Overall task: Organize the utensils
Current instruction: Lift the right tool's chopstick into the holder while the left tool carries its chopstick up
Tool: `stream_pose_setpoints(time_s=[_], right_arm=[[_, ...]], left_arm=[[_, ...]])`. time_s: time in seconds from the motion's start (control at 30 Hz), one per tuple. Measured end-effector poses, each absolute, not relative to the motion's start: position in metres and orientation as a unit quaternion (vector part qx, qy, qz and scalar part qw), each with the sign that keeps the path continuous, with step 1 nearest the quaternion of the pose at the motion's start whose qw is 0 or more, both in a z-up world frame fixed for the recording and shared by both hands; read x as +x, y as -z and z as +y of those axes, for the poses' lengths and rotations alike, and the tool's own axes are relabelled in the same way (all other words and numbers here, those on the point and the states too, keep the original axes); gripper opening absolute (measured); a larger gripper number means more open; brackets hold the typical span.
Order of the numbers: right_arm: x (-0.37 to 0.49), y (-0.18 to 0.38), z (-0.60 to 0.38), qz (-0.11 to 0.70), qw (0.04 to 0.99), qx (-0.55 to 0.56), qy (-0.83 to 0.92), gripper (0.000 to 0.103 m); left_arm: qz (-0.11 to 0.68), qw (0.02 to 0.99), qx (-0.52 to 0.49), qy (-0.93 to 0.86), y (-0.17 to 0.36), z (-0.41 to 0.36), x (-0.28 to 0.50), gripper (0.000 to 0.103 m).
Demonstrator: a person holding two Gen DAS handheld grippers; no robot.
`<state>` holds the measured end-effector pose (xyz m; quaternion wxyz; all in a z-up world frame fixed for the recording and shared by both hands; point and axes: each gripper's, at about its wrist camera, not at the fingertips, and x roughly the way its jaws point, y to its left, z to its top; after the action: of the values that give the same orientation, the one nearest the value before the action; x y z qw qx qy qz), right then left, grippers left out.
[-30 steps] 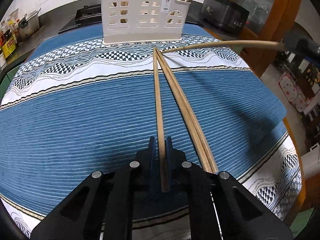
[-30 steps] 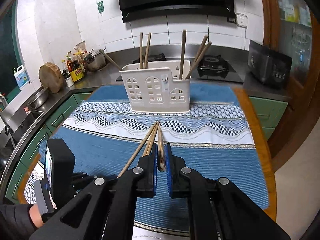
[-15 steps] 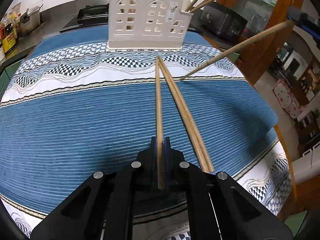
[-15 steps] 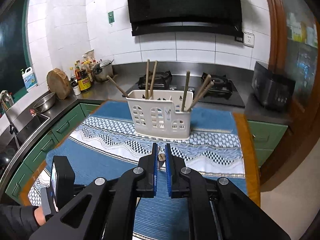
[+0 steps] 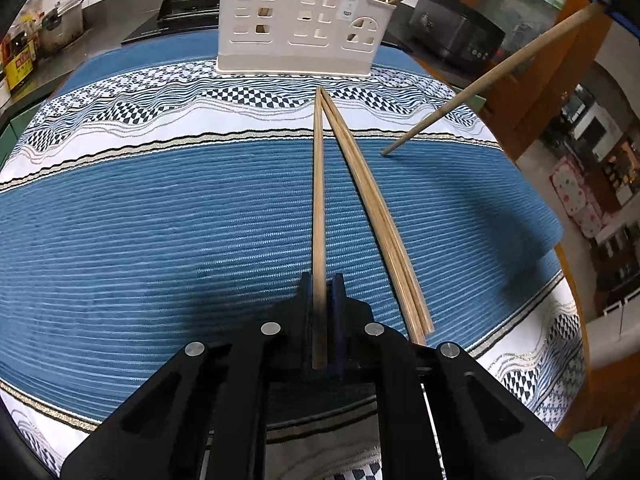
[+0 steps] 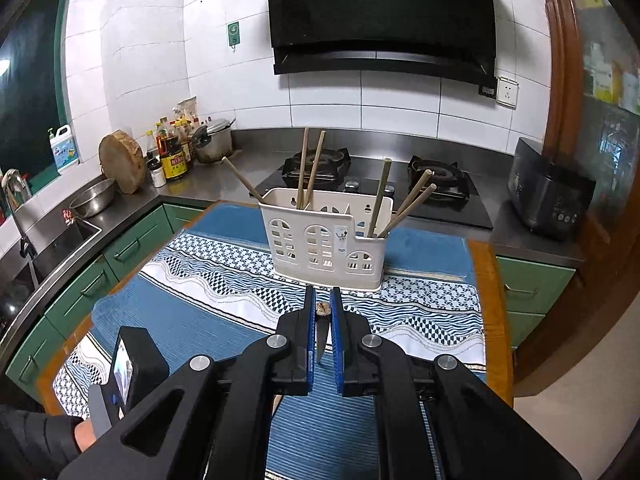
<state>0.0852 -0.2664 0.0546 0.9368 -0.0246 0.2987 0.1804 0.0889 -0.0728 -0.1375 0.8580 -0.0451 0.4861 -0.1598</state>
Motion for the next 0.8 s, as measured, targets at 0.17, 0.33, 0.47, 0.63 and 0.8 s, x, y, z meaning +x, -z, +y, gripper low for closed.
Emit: stream_pose_setpoints(time_s=[0.17,0.33,0.47,0.63,0.8], right_arm=[[0.085,-0.056,-0.266,0.298,0.937,-0.027,-0.182,0.007],[0.088,-0.064,-0.263,0.290,0.938,-0.035,-0.185,0.007],[0.092,-0.074,-0.260,0.281,0.940,-0.040,-0.187,0.007],[0.101,-0.086,-0.261,0.274,0.941,-0.043,-0.193,0.007],[0.114,-0.097,-0.264,0.275,0.940,-0.040,-0.200,0.007]], left_arm=[[0.480,0.862,-0.027,0.158,0.135,-0.077,0.089,0.005],[0.459,0.871,-0.040,0.172,0.112,-0.071,0.088,0.005],[0.422,0.887,-0.051,0.177,0.081,-0.060,0.089,0.005],[0.390,0.901,-0.052,0.181,0.055,-0.054,0.096,0.005],[0.376,0.906,-0.039,0.190,0.037,-0.051,0.104,0.005]])
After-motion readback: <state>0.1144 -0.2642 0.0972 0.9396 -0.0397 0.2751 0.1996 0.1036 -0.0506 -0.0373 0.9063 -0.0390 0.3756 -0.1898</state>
